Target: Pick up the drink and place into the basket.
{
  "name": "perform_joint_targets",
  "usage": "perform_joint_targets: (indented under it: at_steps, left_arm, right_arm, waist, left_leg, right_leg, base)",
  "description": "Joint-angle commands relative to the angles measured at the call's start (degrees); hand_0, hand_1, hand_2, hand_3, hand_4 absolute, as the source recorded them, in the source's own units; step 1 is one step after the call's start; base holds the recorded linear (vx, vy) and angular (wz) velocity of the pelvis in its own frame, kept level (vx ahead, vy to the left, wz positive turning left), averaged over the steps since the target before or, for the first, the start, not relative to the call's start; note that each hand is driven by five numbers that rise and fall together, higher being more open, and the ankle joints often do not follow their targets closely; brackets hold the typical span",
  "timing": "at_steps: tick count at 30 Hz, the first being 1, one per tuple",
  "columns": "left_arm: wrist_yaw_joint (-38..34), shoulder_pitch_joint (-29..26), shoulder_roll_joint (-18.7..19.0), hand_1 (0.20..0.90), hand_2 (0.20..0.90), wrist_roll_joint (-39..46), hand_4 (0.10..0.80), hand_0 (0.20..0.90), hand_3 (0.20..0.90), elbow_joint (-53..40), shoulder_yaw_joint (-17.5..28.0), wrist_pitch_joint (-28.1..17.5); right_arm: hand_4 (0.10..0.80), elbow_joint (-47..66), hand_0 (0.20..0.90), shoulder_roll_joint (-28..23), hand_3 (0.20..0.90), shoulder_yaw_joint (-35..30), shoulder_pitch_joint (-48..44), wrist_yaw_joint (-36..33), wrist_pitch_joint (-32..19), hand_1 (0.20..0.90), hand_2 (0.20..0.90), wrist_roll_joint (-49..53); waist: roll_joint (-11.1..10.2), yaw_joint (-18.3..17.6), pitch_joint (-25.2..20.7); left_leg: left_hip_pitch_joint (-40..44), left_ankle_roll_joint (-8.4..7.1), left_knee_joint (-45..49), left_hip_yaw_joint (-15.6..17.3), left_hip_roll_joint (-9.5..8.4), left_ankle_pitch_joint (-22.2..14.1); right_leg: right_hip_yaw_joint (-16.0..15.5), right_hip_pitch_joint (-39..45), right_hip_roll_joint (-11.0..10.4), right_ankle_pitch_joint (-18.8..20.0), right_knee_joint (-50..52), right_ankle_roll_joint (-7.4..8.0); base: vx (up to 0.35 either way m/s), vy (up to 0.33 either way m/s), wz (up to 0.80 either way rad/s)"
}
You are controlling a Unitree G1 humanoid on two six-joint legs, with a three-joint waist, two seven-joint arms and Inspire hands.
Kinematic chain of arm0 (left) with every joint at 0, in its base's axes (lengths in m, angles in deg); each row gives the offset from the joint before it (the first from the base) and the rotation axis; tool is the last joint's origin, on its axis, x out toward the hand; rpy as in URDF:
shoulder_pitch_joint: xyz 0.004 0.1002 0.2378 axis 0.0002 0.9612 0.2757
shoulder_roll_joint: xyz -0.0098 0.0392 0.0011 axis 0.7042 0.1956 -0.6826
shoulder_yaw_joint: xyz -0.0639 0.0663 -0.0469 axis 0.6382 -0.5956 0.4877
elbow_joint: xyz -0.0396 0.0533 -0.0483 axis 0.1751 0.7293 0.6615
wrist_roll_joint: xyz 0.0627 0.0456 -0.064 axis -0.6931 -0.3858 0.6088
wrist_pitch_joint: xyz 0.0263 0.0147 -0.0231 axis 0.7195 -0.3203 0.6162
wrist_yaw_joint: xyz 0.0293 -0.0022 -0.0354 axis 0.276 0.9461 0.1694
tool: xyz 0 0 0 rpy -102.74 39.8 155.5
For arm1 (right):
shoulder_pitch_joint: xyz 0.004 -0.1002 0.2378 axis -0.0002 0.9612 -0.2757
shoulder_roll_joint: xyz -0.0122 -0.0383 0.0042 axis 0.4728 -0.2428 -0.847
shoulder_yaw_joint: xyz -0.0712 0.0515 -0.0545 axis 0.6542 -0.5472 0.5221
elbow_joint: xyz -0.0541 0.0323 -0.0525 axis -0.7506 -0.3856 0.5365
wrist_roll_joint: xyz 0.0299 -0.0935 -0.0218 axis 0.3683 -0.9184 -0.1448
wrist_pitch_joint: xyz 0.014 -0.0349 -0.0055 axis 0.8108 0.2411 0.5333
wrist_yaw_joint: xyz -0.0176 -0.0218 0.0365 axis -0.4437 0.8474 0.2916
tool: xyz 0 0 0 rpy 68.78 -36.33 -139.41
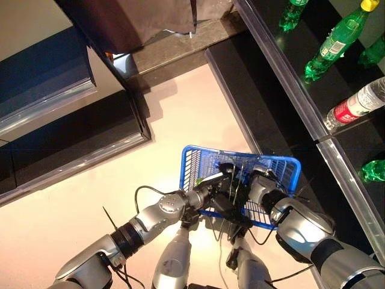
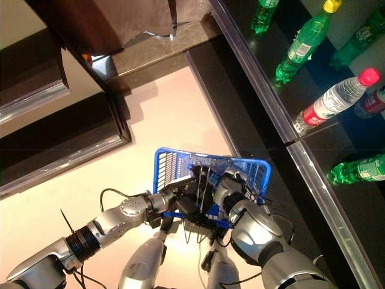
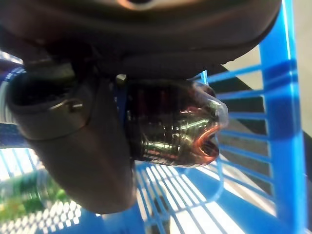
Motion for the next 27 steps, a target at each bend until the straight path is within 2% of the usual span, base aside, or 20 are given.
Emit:
perform_joint_targets:
  at_steps: [1,7,10,11,15,16,21,24,26,27]
  left_arm:
    - [5.0,-6.7,-6.3,0.3,0.3,6.4,0.1,0.3,0.2,-18.6,3.7,-14.5]
    - [3.3,-4.4,-4.8,0.3,0.3,6.3,0.1,0.3,0.2,-20.1,6.0,-13.8]
    - [2.9,-1.9,-3.3,0.3,0.3,5.7,0.1,0.3,0.2,-22.2,8.0,-13.2]
    - [2.8,-0.3,-2.5,0.3,0.3,5.0,0.1,0.3,0.2,-23.2,9.3,-13.0]
    - [2.6,2.4,-1.3,0.3,0.3,4.3,0.1,0.3,0.2,-24.8,11.5,-12.6]
    - [2.3,4.7,-0.1,0.3,0.3,3.8,0.1,0.3,0.2,-25.6,13.6,-12.7]
    - [0.4,8.4,1.5,0.3,0.3,2.9,0.1,0.3,0.2,-26.6,16.9,-13.8]
    - [-1.9,11.7,2.7,0.3,0.3,2.4,0.1,0.3,0.2,-27.6,20.3,-14.2]
    - [-2.9,12.7,3.2,0.3,0.3,2.2,0.1,0.3,0.2,-27.7,21.2,-14.5]
    - [-4.7,14.5,3.5,0.3,0.3,1.2,0.1,0.3,0.2,-27.8,22.9,-15.0]
  right_arm:
    - [0.8,1.6,0.9,-2.5,0.9,2.7,-11.3,-4.9,-2.6,0.9,0.9,1.2]
    - [0.8,9.3,0.9,-5.5,0.9,2.2,-9.8,-7.2,-5.1,0.9,0.9,3.5]
    - [0.8,19.6,0.9,-8.7,0.9,2.3,-7.9,-7.5,-2.3,0.9,0.9,4.2]
    - [0.8,26.7,0.9,-10.8,0.9,1.9,-6.6,-7.3,-0.2,0.9,0.9,4.6]
    - [0.8,37.1,0.9,-14.0,0.9,0.8,-3.8,-6.9,2.1,0.9,0.9,4.2]
    - [0.8,44.6,0.9,-16.0,0.9,-1.8,-0.6,-5.3,2.5,0.9,0.9,2.3]
    - [0.8,55.0,0.9,-19.3,0.9,-5.2,6.2,-1.6,0.4,0.9,0.9,-1.4]
    - [0.8,64.1,0.9,-23.0,0.9,-7.7,11.5,1.3,-1.3,0.9,0.9,-1.9]
    - [0.8,67.5,0.9,-24.5,0.9,-8.9,13.5,0.9,-2.0,0.9,0.9,-0.8]
    - [0.8,73.2,0.9,-26.4,0.9,-11.9,17.2,0.9,-4.6,0.9,0.9,-0.4]
  waist:
    - [0.4,0.7,-2.1]
    - [-0.4,-0.1,-2.3]
    - [-0.9,-0.8,-2.4]
    - [-1.3,-1.2,-2.3]
    - [-1.8,-1.9,-2.5]
    - [-2.2,-2.6,-2.7]
    - [-2.8,-3.6,-3.1]
    - [-3.4,-4.3,-3.5]
    - [-3.7,-4.6,-3.6]
    - [-4.2,-5.2,-3.8]
  left_leg:
    - [-2.8,4.78,-2.5,0.0,-3.67,5.0]
    - [-2.3,4.7,-2.3,0.5,-3.31,4.6]
    - [-2.0,4.67,-2.3,0.8,-3.09,4.3]
    - [-1.8,4.65,-2.2,1.1,-2.94,4.2]
    - [-1.4,4.63,-2.4,1.5,-2.78,4.1]
    - [-1.1,4.72,-2.5,1.9,-2.69,4.0]
    - [-0.5,4.97,-2.4,2.6,-2.43,3.6]
    - [-0.2,5.07,-2.1,3.0,-2.19,3.3]
    - [0.0,5.12,-2.0,3.1,-2.11,3.2]
    - [0.3,5.17,-2.0,3.4,-1.89,3.0]
  right_leg:
    - [1.5,0.5,-0.9,-3.5,6.4,0.71]
    - [2.1,0.6,-0.6,-3.6,6.6,0.73]
    - [2.5,0.9,-0.4,-3.6,6.5,0.73]
    - [2.7,0.9,-0.3,-3.7,6.5,0.74]
    - [3.3,1.1,0.0,-3.7,6.4,0.78]
    - [3.8,1.3,0.1,-3.8,6.4,0.8]
    - [4.3,1.8,0.3,-4.1,6.4,0.92]
    - [4.8,2.1,0.5,-4.3,6.6,0.99]
    - [5.1,2.2,0.7,-4.3,6.6,1.06]
    - [5.5,2.3,0.9,-4.4,6.8,1.12]
  base:
    - [0.0,0.0,0.0]
    - [0.0,0.0,0.0]
    - [0.0,0.0,0.0]
    - [0.0,0.0,0.0]
    - [-0.001,0.0,-0.01]
    - [0.003,0.01,-0.05]
    - [0.012,0.004,-0.13]
    - [0.019,-0.011,-0.11]
    - [0.022,-0.027,-0.09]
    - [0.021,-0.038,-0.07]
